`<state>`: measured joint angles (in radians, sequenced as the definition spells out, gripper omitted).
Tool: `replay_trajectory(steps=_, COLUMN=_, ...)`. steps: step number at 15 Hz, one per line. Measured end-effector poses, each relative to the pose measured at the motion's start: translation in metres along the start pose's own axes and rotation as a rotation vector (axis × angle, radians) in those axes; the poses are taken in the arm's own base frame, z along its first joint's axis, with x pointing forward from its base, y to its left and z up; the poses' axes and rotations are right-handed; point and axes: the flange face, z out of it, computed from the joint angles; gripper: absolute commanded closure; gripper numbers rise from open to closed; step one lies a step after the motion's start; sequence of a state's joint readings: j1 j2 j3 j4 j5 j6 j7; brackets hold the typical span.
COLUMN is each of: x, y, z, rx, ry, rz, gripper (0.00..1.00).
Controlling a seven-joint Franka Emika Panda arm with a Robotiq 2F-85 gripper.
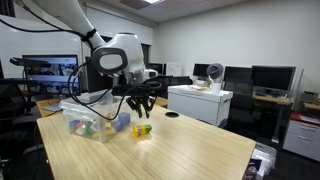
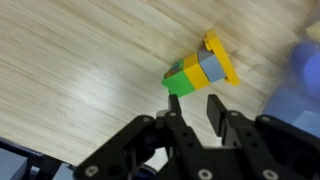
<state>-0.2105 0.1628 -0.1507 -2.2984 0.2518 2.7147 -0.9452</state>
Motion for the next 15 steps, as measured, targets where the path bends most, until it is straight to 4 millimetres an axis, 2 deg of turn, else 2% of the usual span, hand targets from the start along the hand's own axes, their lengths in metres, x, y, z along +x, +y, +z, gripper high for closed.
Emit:
replay_trajectory(steps=5, x=-0.006, y=0.0, z=0.022, rx=0.001, ry=-0.018, rz=0.062, gripper=0.02)
replay_trajectory(steps=11, x=0.002, y=-0.007, z=0.034, rx=0.025, ry=-0.018, rz=0.136, gripper=0.0)
replay_trajectory(steps=15, x=0.014, y=0.009, z=0.038, rx=0.018, ry=0.006, rz=0.267, gripper=0.0)
